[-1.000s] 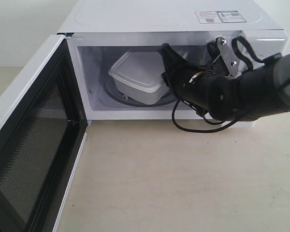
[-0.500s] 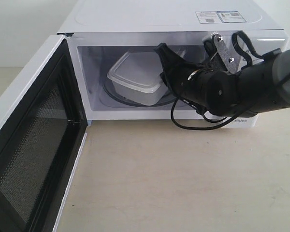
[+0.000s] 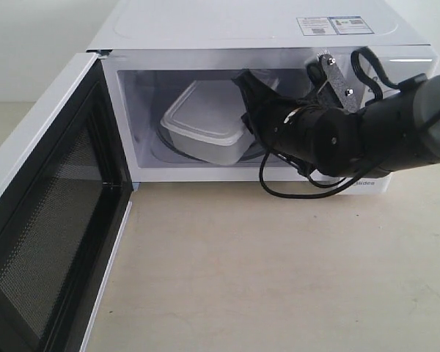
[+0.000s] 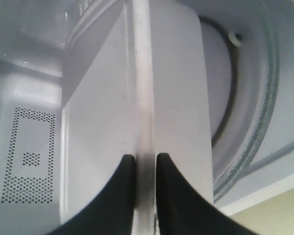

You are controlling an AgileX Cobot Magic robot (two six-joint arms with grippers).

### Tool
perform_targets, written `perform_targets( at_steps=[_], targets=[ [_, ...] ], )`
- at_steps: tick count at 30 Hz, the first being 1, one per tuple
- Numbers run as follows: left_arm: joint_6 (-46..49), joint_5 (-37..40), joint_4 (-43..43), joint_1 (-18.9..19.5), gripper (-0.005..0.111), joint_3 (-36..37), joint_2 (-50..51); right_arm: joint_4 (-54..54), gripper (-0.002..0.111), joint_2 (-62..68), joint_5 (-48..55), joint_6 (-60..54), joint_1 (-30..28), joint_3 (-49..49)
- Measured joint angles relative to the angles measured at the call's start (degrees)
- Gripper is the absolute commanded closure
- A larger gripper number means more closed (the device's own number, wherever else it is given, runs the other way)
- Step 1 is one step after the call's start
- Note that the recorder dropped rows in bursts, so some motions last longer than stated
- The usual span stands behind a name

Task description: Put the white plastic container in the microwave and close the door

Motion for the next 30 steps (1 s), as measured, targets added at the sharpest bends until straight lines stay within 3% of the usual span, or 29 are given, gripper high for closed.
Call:
perform_targets(
  at_steps=[4, 9, 13, 19, 30],
  targets=[
    [0.00, 0.00, 0.00, 0.00, 0.102, 0.00, 0.00, -0.22, 0.057, 0.00, -0.28, -0.21, 0.00, -0.25],
    [0.00, 0.00, 0.00, 0.00, 0.102, 0.00, 0.00, -0.22, 0.055, 0.00, -0.37, -0.31, 0.00, -0.25],
    [0.00, 0.00, 0.00, 0.00, 0.102, 0.00, 0.00, -0.22, 0.070, -0.11, 0.95, -0.31, 0.00, -0.25],
    [0.00, 0.00, 0.00, 0.00, 0.102, 0.00, 0.00, -0.22, 0.108, -3.51, 10.34, -10.97, 0.00, -0.25],
    [0.00, 0.00, 0.00, 0.00, 0.102, 0.00, 0.00, -1.59, 0.108, -12.60, 33.06, -48.71, 0.00, -0.29]
  ],
)
